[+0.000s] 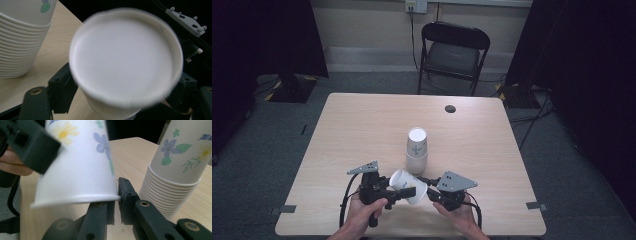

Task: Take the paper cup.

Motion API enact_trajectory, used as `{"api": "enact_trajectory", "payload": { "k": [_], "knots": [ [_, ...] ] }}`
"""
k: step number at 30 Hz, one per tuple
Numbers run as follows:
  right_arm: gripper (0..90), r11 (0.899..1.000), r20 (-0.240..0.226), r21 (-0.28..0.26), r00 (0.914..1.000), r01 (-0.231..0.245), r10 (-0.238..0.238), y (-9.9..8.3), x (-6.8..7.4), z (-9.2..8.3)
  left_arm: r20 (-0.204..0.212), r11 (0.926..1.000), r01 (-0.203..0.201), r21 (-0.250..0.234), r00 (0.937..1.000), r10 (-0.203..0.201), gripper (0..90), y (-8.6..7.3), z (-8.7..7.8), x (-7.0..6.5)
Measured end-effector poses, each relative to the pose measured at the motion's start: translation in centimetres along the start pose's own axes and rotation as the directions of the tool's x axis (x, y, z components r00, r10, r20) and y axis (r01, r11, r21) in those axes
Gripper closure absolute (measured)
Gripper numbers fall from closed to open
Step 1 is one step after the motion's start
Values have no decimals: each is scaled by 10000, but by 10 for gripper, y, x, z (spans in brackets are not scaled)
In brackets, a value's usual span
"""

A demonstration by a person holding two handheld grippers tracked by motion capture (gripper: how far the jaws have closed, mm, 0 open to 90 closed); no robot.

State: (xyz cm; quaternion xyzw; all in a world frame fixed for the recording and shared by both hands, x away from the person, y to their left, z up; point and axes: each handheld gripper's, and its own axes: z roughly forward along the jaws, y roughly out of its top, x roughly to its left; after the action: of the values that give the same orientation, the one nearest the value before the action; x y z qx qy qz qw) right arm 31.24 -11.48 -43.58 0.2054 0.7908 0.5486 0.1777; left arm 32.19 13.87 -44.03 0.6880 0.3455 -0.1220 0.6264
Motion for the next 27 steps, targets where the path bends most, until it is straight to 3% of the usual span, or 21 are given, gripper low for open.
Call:
{"api": "enact_trajectory", "payload": {
  "k": [5, 10, 15, 19, 23, 24, 25, 26, 27],
  "knots": [
    [858, 9998, 135, -142, 9998, -163, 165, 1, -6, -4, -82, 9991, -416, 78, 9991, 416, 187, 1, -1, 0],
    [862, 9995, 199, -201, 9995, -259, 263, 1, -10, -9, -422, 9956, -908, 237, 9949, 918, 155, 2, -2, 0],
    [864, 9991, 287, -162, 9988, -398, 403, 1, -14, -12, -570, 9878, -1541, 228, 9862, 1552, 156, 1, -6, -3],
    [865, 9987, 332, -148, 9983, -481, 486, 1, -16, -14, -723, 9837, -1771, 302, 9812, 1789, 156, 1, -7, -3],
    [866, 9975, 430, 60, 9967, -698, 695, 0, -22, -16, -946, 9771, -2091, 387, 9727, 2119, 168, 2, -10, -4],
    [868, 9962, 514, 163, 9951, -856, 846, -1, -26, -17, -999, 9739, -2229, 429, 9689, 2262, 205, 2, -10, -5],
    [869, 9955, 505, 162, 9944, -938, 928, -1, -27, -19, -1119, 9639, -2623, 449, 9575, 2658, 215, 3, -11, -6],
    [869, 9955, 505, 162, 9944, -938, 928, -1, -27, -19, -1119, 9639, -2623, 449, 9575, 2658, 215, 3, -11, -6],
    [870, 9947, 537, 187, 9935, -1010, 999, -1, -29, -20, -1210, 9576, -2837, 495, 9500, 2877, 215, 3, -11, -7]
  ]
}}
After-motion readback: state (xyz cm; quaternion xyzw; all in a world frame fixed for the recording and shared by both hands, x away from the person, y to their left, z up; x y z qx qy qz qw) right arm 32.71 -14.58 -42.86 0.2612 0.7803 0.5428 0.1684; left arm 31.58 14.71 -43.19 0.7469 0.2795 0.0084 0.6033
